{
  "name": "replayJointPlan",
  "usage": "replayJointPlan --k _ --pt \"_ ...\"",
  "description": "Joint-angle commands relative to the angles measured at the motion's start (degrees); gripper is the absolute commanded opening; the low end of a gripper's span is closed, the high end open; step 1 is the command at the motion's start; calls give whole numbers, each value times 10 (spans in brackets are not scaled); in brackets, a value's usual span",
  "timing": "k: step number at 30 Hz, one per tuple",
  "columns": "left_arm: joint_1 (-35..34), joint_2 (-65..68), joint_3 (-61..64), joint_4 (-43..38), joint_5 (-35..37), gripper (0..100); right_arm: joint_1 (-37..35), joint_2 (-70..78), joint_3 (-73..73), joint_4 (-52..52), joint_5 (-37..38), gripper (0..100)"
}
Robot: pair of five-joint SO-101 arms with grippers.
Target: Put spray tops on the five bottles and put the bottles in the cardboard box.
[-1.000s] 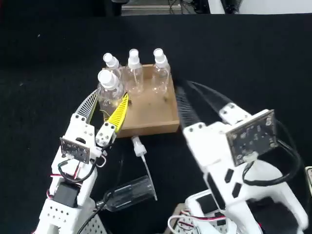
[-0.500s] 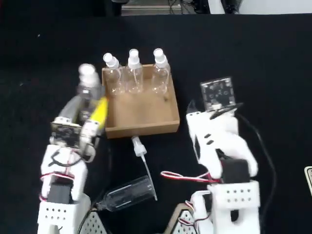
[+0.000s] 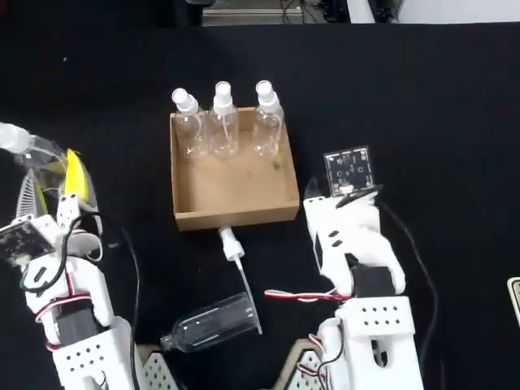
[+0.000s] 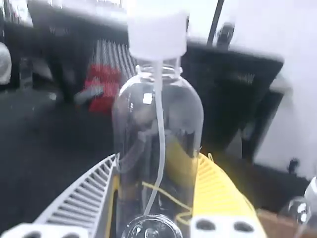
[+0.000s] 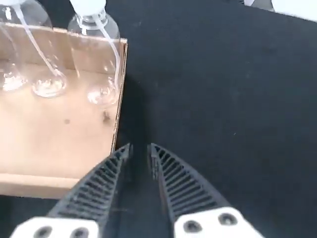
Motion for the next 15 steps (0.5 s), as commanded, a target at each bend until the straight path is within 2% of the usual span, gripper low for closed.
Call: replayJointPlan --k 1,5,10,15 --pt "-8 23 13 -60 9 30 9 -4 11 -47 -11 25" --pt "-12 105 16 -120 -15 30 9 -4 31 -74 -11 25" --pt "-13 235 16 -236 -62 30 8 -5 43 -85 -11 25" --pt "-27 354 12 -283 -80 30 6 -4 44 -86 -11 25"
